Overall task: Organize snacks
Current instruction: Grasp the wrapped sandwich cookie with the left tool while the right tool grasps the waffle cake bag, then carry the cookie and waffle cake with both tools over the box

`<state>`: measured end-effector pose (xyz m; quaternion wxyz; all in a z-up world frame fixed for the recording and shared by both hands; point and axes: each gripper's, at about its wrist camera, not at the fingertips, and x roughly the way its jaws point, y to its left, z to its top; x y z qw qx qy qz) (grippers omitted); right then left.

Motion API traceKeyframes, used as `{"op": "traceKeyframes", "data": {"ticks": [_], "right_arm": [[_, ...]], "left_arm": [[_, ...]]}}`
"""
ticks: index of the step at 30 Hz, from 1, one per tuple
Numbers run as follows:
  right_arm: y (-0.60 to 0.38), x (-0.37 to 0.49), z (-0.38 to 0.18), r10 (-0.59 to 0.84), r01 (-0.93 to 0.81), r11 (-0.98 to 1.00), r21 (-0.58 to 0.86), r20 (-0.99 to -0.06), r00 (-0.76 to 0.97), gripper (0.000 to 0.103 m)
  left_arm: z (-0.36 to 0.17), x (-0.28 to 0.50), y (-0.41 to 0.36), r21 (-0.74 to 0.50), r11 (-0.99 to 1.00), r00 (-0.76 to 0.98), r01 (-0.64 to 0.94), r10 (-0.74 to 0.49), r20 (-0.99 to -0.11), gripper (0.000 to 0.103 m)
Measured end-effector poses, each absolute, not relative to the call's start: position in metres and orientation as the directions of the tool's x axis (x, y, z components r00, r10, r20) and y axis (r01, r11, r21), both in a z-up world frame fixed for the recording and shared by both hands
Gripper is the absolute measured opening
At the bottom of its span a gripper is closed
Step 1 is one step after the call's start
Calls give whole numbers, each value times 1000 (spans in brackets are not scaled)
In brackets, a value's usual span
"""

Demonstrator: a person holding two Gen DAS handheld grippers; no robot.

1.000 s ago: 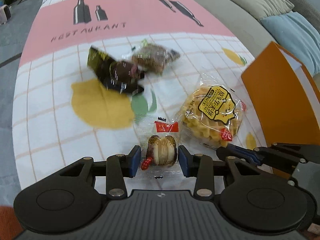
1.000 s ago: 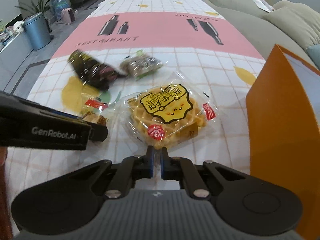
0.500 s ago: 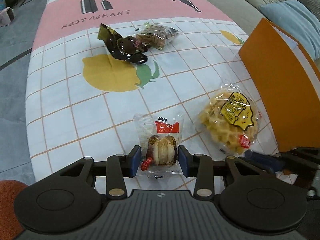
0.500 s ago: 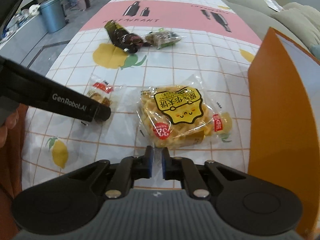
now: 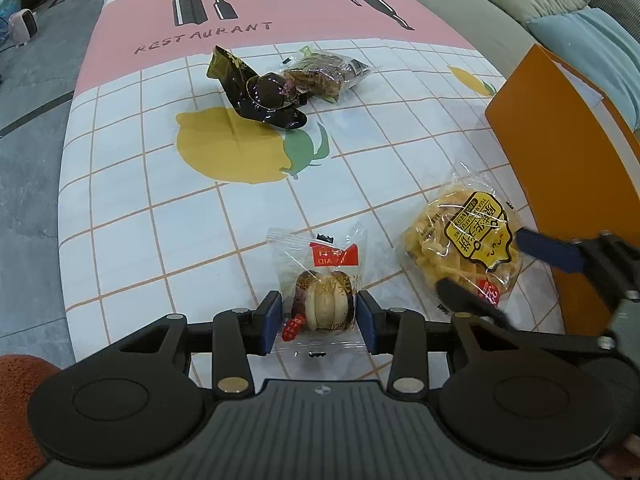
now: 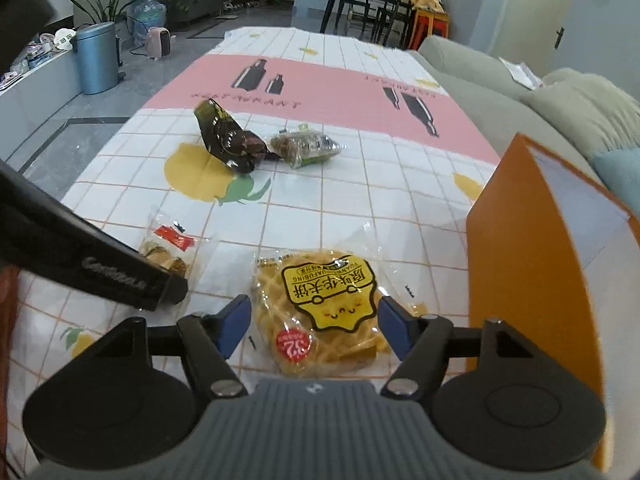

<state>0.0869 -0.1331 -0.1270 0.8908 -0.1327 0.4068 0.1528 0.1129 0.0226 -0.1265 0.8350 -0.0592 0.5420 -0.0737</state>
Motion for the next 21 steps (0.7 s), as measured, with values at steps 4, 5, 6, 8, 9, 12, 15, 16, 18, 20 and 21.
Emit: {"op": "traceKeyframes", "data": {"ticks": [4,5,6,8,9,12,15,16,18,20,21], "right_arm": [[-129,91,-142,157,-393,911,-121,-782,603,86],[-126,90,-145,153,-405,904,-133,-786,599,88],[-124,89,-147,147,-413,899,-147,-787,599,90],[-123,88,-149,142,-412,897,-159,-780,609,90],[-124,89,-149,145,-402,904,-146,-780,608,89],[-128,91,-147,125,-372,915,-155,-767,629,72],[-127,91,-148,120,-393,902,-180,-769,628,71],[-126,90,-148,119,-398,898,-189,-765,632,70],[-125,90,-147,114,-396,897,-195,-764,635,66],[-125,88,-146,106,-399,893,-211,-761,640,60],[-126,87,-144,108,-398,893,-210,-758,643,56]], "left_arm": [[-127,114,23,-184,981,401,60,-193,-895,46],[-127,114,23,-185,981,402,61,-194,-895,46],[-127,114,23,-186,980,402,62,-196,-895,46],[-128,115,23,-189,980,402,65,-199,-894,46],[-128,116,23,-189,980,402,67,-200,-894,47],[-128,116,23,-190,979,401,71,-202,-894,47],[-128,116,22,-189,979,402,75,-203,-893,47],[-128,117,21,-189,979,403,77,-204,-892,47],[-128,117,20,-188,979,407,83,-205,-890,46],[-128,116,19,-187,978,410,90,-207,-888,46],[-127,116,19,-187,978,409,92,-209,-888,45]]}}
